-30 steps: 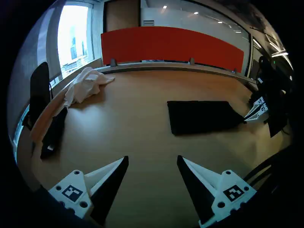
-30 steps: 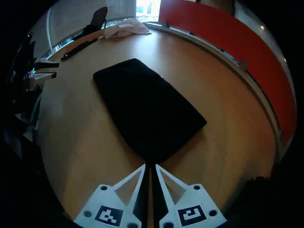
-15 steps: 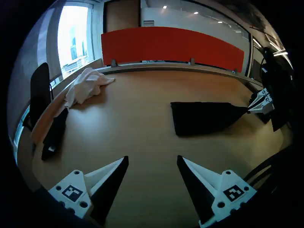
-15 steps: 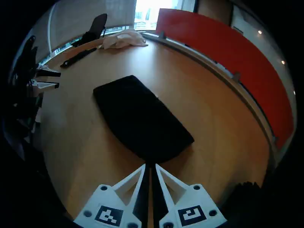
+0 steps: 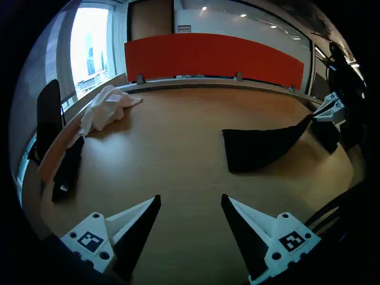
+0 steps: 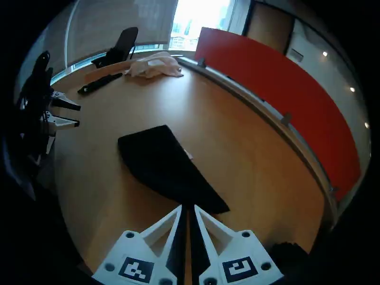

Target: Fold towel

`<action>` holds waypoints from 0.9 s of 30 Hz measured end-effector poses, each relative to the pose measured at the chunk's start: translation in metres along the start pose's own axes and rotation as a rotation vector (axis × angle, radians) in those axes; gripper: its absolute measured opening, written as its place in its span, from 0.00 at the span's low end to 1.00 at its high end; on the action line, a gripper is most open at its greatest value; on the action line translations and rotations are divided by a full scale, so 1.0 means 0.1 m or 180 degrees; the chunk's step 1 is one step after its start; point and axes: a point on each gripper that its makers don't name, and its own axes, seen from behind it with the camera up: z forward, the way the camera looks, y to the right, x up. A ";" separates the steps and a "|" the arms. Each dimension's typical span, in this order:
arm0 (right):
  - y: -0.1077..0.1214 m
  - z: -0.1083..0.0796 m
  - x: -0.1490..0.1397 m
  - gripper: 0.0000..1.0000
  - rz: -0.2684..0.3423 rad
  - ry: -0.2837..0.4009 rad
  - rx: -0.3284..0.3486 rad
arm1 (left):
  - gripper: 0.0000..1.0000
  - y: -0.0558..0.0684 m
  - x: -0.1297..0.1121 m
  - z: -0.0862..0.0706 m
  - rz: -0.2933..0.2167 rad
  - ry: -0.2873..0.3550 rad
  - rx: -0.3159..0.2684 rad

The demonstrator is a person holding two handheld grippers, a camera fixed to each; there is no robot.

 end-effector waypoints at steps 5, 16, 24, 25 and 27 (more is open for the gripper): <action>0.05 -0.09 0.13 0.03 -0.0022 0.0073 -0.0027 | 0.94 0.02 0.00 0.00 0.0000 -0.0009 -0.0006; 0.08 -0.17 0.21 0.03 -0.0080 0.0117 -0.0020 | 0.94 0.07 0.01 0.01 0.0003 -0.0019 -0.0018; 0.05 -0.12 0.25 0.03 -0.0116 0.0125 0.0037 | 0.94 0.08 0.01 0.00 0.0013 -0.0033 -0.0013; 0.04 -0.11 0.25 0.03 -0.0127 0.0123 0.0047 | 0.94 0.08 0.01 0.00 0.0014 -0.0034 -0.0011; 0.02 -0.07 0.26 0.03 -0.0153 0.0118 0.0068 | 0.94 0.08 0.01 0.00 0.0016 -0.0037 -0.0007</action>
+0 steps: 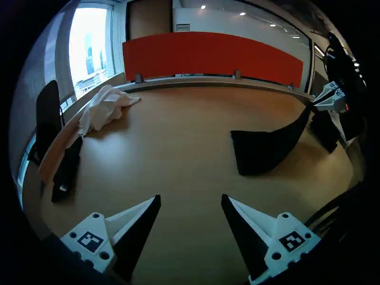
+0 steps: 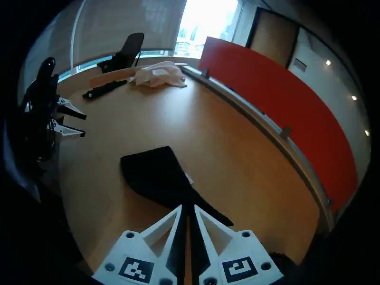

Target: Fold towel

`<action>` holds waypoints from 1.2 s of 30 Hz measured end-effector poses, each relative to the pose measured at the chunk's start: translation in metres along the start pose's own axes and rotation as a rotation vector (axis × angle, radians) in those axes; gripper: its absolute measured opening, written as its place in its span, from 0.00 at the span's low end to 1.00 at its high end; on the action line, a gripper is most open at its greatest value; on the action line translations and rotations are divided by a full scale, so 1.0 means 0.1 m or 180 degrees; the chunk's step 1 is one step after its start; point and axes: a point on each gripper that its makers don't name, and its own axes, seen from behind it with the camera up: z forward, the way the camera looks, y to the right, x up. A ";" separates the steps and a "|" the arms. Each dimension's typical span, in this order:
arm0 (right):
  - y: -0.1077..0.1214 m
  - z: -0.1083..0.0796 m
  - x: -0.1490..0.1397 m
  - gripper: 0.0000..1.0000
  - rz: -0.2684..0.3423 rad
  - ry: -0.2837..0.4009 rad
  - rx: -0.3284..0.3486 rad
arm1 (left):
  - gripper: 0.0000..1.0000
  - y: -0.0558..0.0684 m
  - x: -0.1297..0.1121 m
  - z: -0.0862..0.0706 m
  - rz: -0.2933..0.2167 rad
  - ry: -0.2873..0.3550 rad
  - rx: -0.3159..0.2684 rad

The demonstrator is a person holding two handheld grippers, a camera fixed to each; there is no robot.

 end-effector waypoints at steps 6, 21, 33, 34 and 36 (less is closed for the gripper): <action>-0.07 0.14 0.05 0.03 -0.0075 -0.0014 0.0088 | 0.94 -0.01 0.00 -0.01 -0.0005 -0.0006 0.0010; -0.26 0.44 0.26 0.03 -0.0192 0.0019 0.0278 | 0.94 -0.04 -0.03 -0.04 -0.0023 -0.0010 0.0027; -0.64 0.83 0.53 0.03 -0.0274 0.0076 0.0573 | 0.94 -0.07 -0.06 -0.10 -0.0055 -0.0005 0.0044; -0.69 0.87 0.54 0.03 -0.0276 0.0077 0.0606 | 0.94 -0.07 -0.06 -0.11 -0.0058 -0.0004 0.0050; -0.78 0.95 0.57 0.03 -0.0277 0.0077 0.0662 | 0.94 -0.09 -0.07 -0.12 -0.0062 -0.0002 0.0062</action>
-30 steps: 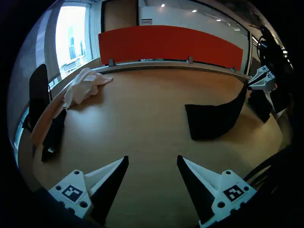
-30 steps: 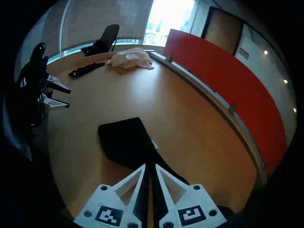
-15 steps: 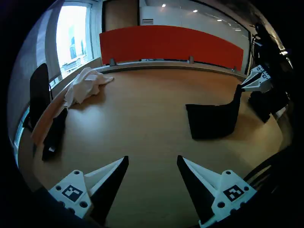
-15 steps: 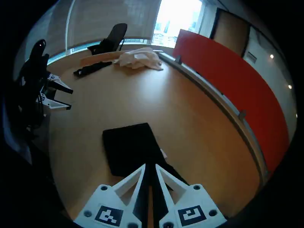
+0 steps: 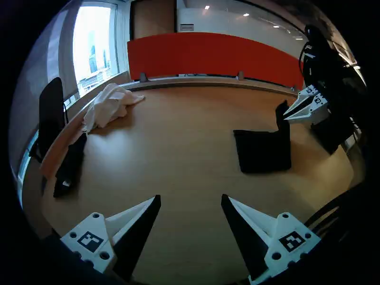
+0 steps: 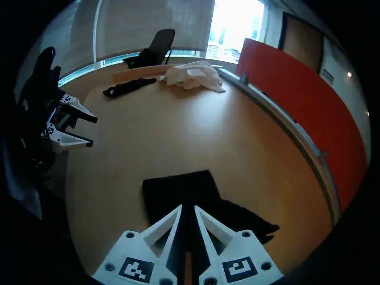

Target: Fold towel

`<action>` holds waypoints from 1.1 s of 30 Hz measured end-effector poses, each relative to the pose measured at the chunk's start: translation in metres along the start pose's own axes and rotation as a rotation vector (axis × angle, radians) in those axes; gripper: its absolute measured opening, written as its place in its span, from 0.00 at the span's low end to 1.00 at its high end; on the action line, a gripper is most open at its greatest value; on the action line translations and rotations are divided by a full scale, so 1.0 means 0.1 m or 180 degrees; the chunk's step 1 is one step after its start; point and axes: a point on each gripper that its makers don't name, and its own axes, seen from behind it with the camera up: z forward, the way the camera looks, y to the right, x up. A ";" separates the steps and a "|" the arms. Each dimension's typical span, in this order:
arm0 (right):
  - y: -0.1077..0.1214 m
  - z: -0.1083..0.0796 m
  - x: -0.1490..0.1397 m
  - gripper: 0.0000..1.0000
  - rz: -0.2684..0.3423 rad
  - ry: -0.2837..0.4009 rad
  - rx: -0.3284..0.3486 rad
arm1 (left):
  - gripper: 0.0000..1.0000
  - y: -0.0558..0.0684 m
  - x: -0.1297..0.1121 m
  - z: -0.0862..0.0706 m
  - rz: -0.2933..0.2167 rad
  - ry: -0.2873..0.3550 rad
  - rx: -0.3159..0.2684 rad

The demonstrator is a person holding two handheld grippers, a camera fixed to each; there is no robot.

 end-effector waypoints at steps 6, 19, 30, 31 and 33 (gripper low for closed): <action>-0.19 0.28 0.03 0.03 0.0006 -0.0027 0.0151 | 0.94 -0.06 -0.04 -0.04 -0.0030 -0.0006 0.0041; -0.31 0.48 -0.09 0.05 0.0046 -0.0138 0.0265 | 0.94 -0.13 -0.09 -0.07 -0.0065 -0.0025 0.0067; -0.42 0.61 -0.17 0.67 0.0053 -0.0210 0.0318 | 0.94 -0.16 -0.10 -0.08 -0.0060 -0.0030 0.0076; -0.42 0.61 -0.18 0.67 0.0062 -0.0219 0.0316 | 0.94 -0.16 -0.11 -0.08 -0.0063 -0.0031 0.0076; -0.43 0.62 -0.20 0.67 0.0077 -0.0234 0.0314 | 0.94 -0.17 -0.11 -0.09 -0.0068 -0.0032 0.0076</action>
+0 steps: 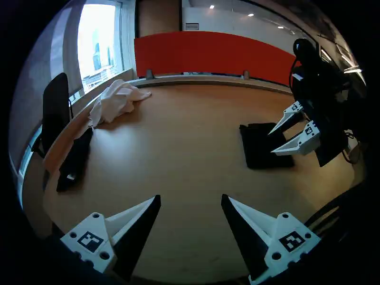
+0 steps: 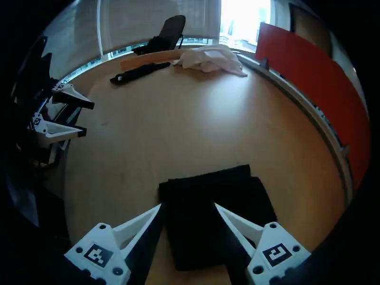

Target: Fold towel

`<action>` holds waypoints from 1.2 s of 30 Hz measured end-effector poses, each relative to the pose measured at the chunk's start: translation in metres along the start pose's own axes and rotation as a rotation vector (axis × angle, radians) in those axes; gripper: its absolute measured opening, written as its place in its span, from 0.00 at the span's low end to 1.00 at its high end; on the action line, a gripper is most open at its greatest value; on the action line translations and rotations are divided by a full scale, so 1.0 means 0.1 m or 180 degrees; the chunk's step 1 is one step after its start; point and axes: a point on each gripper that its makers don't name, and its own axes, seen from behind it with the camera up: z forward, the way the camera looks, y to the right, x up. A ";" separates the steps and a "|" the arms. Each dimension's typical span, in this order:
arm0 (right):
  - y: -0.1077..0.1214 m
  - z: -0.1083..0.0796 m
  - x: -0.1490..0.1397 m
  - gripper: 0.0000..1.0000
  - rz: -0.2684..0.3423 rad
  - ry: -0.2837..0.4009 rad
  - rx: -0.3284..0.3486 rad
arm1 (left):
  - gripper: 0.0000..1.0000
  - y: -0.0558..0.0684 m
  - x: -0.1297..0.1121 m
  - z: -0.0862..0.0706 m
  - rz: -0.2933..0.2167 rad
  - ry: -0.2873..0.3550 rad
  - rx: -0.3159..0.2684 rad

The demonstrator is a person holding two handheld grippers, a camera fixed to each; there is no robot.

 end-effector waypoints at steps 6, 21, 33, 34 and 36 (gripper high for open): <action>0.01 -0.02 -0.04 0.67 0.0047 -0.0005 -0.0024 | 0.94 0.00 0.00 0.00 -0.0002 0.0003 -0.0006; 0.04 -0.21 -0.39 0.67 0.0194 -0.0123 -0.0159 | 0.94 0.02 0.01 0.02 0.0021 0.0009 -0.0020; 0.05 -0.41 -0.75 0.67 0.0365 -0.0242 -0.0279 | 0.94 0.02 0.01 0.02 0.0041 0.0007 -0.0026; 0.05 -0.41 -0.77 0.67 0.0375 -0.0245 -0.0284 | 0.94 0.03 0.02 0.02 0.0043 0.0009 -0.0027; 0.04 -0.42 -0.80 0.67 0.0391 -0.0253 -0.0292 | 0.94 0.03 0.02 0.02 0.0047 0.0011 -0.0028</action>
